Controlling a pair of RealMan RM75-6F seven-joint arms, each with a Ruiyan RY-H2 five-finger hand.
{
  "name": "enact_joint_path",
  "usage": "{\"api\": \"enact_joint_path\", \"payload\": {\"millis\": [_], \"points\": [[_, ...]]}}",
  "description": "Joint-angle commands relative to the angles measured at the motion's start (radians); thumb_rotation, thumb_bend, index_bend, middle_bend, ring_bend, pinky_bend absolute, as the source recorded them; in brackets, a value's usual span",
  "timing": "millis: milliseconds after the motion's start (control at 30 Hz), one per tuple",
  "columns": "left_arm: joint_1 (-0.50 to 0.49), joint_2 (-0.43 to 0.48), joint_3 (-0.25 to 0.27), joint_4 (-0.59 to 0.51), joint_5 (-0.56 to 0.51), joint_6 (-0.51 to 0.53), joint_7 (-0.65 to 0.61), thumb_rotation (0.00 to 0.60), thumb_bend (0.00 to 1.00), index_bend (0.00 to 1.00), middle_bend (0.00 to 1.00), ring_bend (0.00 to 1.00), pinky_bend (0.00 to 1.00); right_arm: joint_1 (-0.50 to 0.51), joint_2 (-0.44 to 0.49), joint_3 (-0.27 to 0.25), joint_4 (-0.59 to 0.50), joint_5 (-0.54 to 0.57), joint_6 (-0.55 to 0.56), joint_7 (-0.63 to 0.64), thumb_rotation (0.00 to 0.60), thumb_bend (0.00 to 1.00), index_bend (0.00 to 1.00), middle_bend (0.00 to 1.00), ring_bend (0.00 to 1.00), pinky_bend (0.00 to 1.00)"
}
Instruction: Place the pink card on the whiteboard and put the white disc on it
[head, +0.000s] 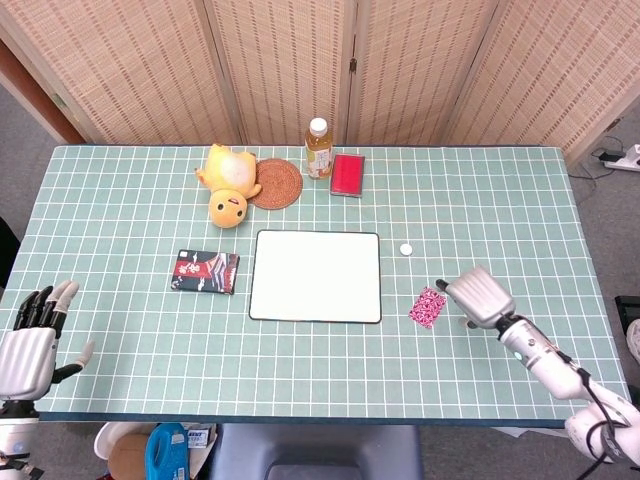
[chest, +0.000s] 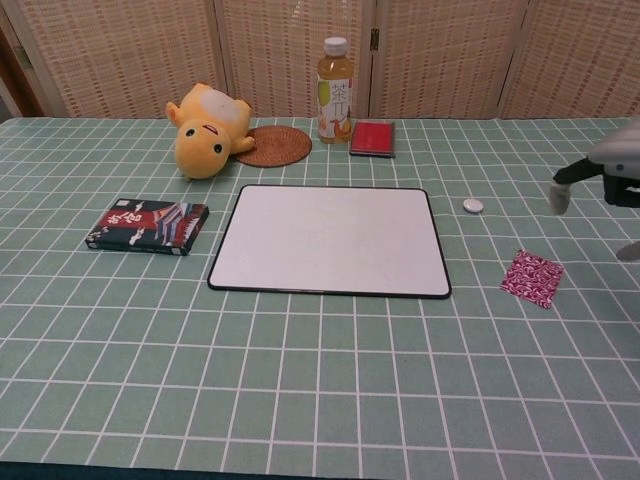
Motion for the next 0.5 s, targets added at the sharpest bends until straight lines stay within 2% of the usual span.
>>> {"api": "enact_joint_path", "payload": {"millis": [33, 500], "points": [[0.002, -0.002, 0.001, 0.0, -0.002, 0.0, 0.003, 0.6, 0.32, 0.0, 0.0, 0.0, 0.0, 0.037, -0.051, -0.011, 0.05, 0.006, -0.046, 0.004, 0.6, 0.14, 0.33, 0.95, 1.0, 1.0], [0.007, -0.009, 0.002, 0.006, -0.013, -0.003, 0.007, 0.6, 0.32, 0.0, 0.0, 0.0, 0.0, 0.128, -0.169, -0.04, 0.191, 0.022, -0.146, 0.025, 0.6, 0.15, 0.33, 0.94, 1.0, 1.0]]}}
